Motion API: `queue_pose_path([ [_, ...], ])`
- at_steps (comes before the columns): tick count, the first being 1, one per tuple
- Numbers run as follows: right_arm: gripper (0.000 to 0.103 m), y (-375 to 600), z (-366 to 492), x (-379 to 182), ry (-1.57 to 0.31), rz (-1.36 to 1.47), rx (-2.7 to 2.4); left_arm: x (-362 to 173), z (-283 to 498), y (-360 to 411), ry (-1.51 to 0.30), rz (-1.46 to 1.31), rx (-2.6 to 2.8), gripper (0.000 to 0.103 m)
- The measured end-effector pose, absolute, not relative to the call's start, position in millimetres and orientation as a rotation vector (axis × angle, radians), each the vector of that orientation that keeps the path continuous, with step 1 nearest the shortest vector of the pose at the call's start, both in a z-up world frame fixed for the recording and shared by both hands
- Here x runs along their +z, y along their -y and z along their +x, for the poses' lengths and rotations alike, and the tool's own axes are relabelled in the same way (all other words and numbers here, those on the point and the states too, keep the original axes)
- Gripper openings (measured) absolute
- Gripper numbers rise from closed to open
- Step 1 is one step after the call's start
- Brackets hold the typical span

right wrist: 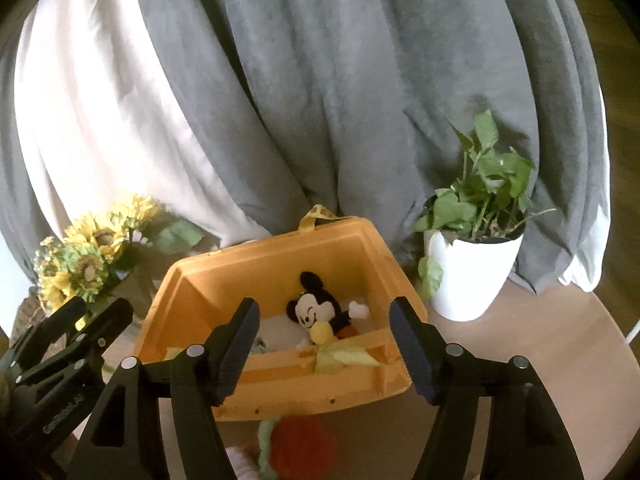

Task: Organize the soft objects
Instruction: 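Withdraw both open tools from the crate back toward the table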

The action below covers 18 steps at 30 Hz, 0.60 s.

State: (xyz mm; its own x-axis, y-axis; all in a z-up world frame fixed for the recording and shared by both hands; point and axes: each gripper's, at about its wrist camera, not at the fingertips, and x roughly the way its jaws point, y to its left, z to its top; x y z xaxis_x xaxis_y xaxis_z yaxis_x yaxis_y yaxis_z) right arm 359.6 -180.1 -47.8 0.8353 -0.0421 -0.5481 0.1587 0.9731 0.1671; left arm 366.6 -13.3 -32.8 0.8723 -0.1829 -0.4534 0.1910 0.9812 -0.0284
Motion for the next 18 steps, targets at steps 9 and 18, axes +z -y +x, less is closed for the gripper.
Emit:
queue_pose_path([
  [9,0.069,178,321,-39,-0.541,0.198,-0.109,-23,328,14,-0.458,0.030,-0.193,0.078],
  [18,0.069,191,283,-34,-0.524,0.196,-0.091,-19,284,25,-0.452,0.015,-0.165,0.079],
])
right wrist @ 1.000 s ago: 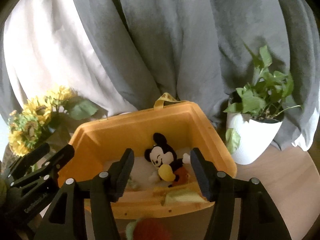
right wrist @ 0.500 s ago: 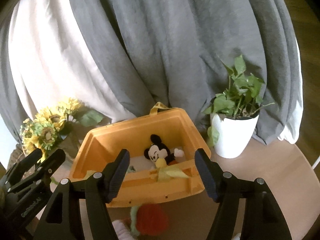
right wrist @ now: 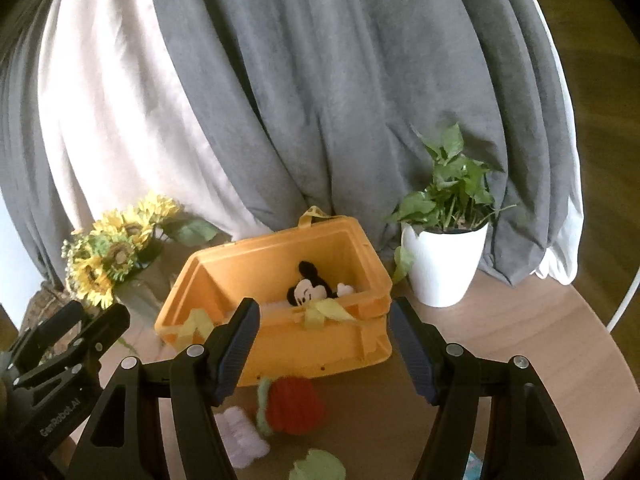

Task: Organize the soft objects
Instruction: 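Withdraw both open tools from the crate back toward the table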

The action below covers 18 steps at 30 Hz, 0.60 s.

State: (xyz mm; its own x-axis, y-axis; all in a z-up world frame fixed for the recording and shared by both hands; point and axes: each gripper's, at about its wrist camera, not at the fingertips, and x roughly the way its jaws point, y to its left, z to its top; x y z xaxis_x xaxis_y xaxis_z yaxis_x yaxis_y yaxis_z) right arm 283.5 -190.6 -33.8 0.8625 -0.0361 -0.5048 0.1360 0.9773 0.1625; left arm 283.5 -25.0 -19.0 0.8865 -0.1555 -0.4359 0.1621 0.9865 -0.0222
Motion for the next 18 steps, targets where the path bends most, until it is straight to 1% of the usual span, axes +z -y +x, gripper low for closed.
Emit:
queue_pose_path([
  [6,0.069,203,257,-29,-0.507,0.186,-0.069,-19,254,39,-0.443,0.015,-0.150,0.079],
  [7,0.070,206,254,-29,-0.506,0.185,-0.067,-20,248,42,-0.442,0.016,-0.143,0.081],
  [9,0.075,212,246,-29,-0.505,0.186,-0.067,-21,240,46,-0.447,0.012,-0.136,0.082],
  [18,0.075,238,221,-43,-0.528,0.179,-0.023,-45,208,75,-0.510,-0.004,-0.087,0.082],
])
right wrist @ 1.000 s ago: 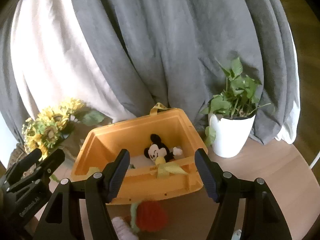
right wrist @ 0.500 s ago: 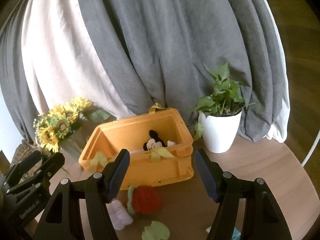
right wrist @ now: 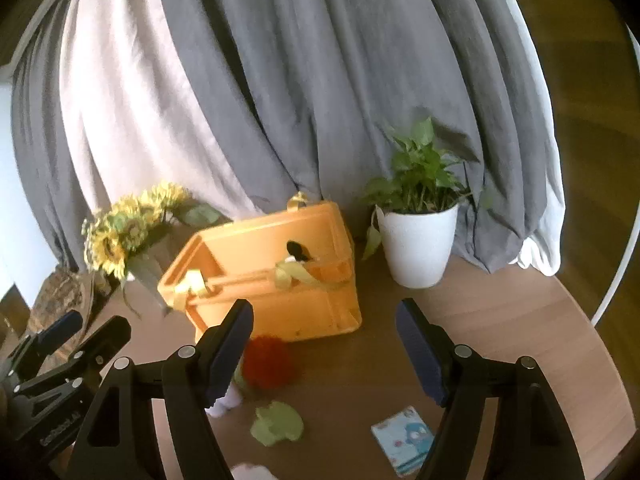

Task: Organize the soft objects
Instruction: 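Withdraw both open tools from the crate back toward the table, then grasp the white towel with the left tool while the right tool grasps the blue tissue pack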

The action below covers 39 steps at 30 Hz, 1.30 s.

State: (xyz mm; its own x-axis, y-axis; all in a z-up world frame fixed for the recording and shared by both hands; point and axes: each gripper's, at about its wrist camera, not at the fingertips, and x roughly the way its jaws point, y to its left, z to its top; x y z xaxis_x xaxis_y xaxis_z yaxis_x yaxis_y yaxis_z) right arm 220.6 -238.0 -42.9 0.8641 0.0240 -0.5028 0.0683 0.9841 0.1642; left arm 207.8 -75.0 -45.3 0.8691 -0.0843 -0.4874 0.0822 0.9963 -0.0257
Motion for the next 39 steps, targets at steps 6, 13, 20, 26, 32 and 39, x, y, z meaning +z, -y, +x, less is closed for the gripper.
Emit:
queue_pose_path([
  [6,0.075,256,210,-61,-0.573,0.148,0.028,-66,186,95,-0.541,-0.005,-0.017,0.082],
  [13,0.075,275,203,-80,-0.632,0.148,0.102,-84,165,111,-0.582,-0.025,0.048,0.082],
  [20,0.075,287,198,-104,-0.693,0.152,0.144,-108,148,121,-0.627,-0.048,0.129,0.082],
  [26,0.075,291,202,-130,-0.757,0.123,0.151,-137,144,127,-0.697,-0.051,0.168,0.082],
  [32,0.075,292,203,-154,-0.811,0.090,0.153,-164,146,129,-0.762,-0.058,0.196,0.082],
  [39,0.075,297,210,-180,-0.877,0.081,0.151,-191,147,133,-0.836,-0.077,0.212,0.082],
])
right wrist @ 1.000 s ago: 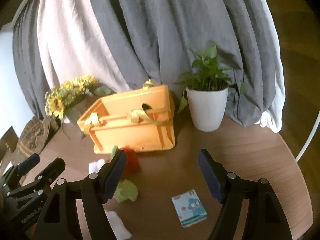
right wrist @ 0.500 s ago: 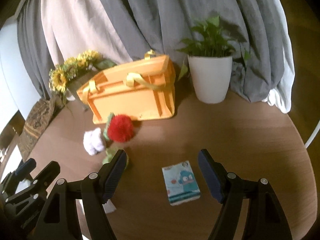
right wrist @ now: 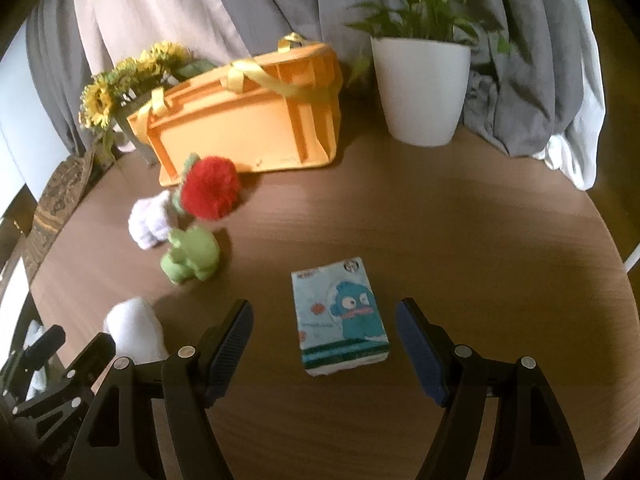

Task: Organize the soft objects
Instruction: 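Grasp the white towel with the left tool while the right tool grasps the blue tissue pack, then carry the white towel and tissue pack up over the orange crate with both tools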

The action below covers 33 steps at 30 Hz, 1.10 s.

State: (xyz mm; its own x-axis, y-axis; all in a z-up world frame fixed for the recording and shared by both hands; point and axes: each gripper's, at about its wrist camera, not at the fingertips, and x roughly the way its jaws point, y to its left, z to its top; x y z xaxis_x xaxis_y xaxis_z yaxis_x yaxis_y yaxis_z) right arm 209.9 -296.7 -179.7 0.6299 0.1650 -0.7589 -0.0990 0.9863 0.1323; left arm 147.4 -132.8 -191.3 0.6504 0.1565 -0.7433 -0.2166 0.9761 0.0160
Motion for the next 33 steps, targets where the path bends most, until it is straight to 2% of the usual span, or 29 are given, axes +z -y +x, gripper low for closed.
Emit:
queue_pose_path([
  [12,0.075,300,220,-206,-0.939,0.057,0.149,-221,160,133,-0.920,-0.109,0.230,0.079],
  [21,0.074,297,223,-217,-0.965,0.053,0.156,-229,162,128,-0.962,-0.150,0.217,0.052],
  [22,0.072,296,223,-218,-0.967,0.052,0.156,-229,161,127,-0.965,-0.153,0.214,0.046],
  [24,0.057,296,222,-218,-0.968,0.054,0.153,-228,161,127,-0.969,-0.148,0.205,0.040],
  [29,0.056,295,221,-217,-0.980,0.072,0.152,-225,159,123,-0.976,-0.153,0.194,0.019],
  [33,0.055,287,217,-214,-0.983,0.079,0.177,-218,155,119,-0.951,-0.150,0.194,0.012],
])
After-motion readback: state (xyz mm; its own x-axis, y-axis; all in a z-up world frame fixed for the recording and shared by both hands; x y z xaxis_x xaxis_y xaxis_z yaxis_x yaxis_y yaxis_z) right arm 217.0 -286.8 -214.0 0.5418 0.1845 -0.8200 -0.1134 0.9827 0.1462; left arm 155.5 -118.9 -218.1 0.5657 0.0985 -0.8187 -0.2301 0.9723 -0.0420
